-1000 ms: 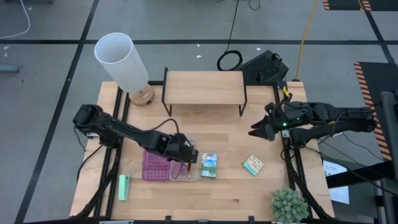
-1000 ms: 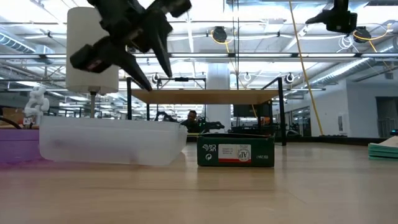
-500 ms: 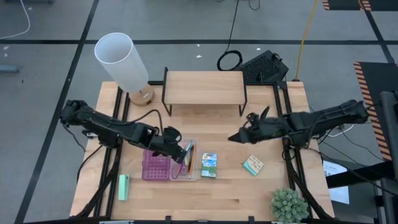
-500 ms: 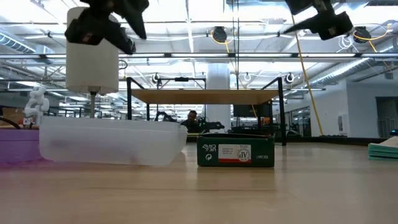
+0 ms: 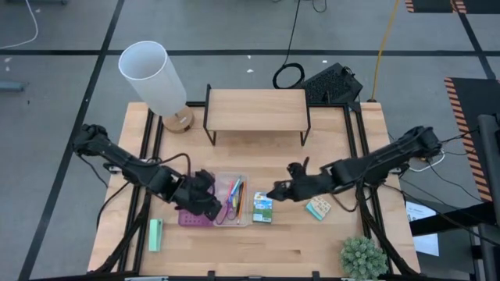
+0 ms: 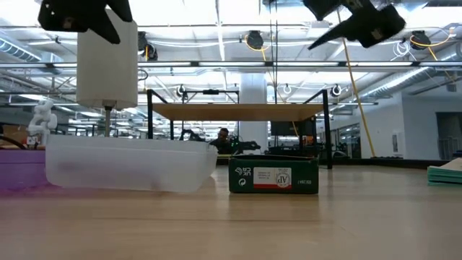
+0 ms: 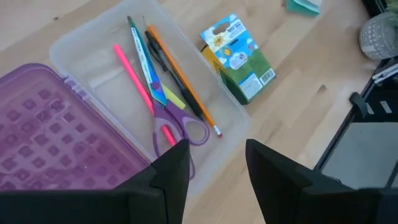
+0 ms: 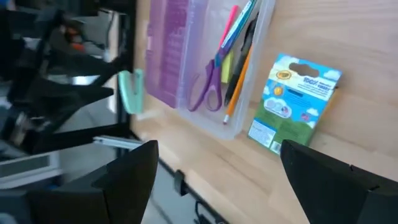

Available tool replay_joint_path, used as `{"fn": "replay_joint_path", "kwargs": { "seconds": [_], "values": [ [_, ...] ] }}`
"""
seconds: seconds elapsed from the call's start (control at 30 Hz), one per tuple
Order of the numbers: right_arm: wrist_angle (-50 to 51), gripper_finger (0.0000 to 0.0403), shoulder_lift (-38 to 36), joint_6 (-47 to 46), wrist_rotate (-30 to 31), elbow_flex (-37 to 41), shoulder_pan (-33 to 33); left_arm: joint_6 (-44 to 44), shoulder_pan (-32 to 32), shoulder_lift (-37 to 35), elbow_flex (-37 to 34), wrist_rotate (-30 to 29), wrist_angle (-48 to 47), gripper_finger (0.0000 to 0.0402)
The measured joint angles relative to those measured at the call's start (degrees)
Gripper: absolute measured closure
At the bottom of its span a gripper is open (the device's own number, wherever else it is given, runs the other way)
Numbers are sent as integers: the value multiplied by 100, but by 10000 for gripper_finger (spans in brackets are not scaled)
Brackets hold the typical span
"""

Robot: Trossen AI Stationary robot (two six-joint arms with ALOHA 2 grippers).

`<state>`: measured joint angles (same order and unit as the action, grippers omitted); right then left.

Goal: Pack school essentials
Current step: Put the crayon box into the violet supply box

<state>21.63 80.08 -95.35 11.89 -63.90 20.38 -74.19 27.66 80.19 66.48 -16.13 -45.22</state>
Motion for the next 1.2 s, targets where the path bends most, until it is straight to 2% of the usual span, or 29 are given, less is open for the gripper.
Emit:
{"fn": "replay_joint_path", "kwargs": {
  "seconds": [0.23, 0.3, 0.4, 0.5, 0.57, 0.7, 0.9, 0.97, 1.2],
  "values": [
    [1821, 74, 986, 474, -223, -1686, -35, -267, 350, 6, 0, -346, -89, 240],
    [2016, 74, 1193, 667, -222, -1992, -40, -289, 393, 6, 0, -381, -159, 240],
    [1631, 74, 1391, 776, 57, -2050, -42, -293, 430, 6, 0, -399, -242, 240],
    [1145, 74, 1633, -176, 357, -2050, -39, -295, 443, 6, 0, -399, -289, 240],
    [933, 74, 1790, -300, 227, -2047, -88, -295, 450, 6, 0, -399, -311, 240],
    [743, 69, 2111, 165, -459, -2047, -193, -308, 452, 6, 0, -473, -303, 240],
    [991, 17, 2577, 445, -1224, -2047, -195, -310, 452, 7, 0, -499, -299, 240],
    [1177, 7, 2678, 418, -1235, -2047, -193, -307, 452, 8, 0, -499, -301, 240],
    [1548, 9, 2989, 448, -1197, -2045, -244, -456, 452, 8, 0, -501, -297, 240]
  ]
}}
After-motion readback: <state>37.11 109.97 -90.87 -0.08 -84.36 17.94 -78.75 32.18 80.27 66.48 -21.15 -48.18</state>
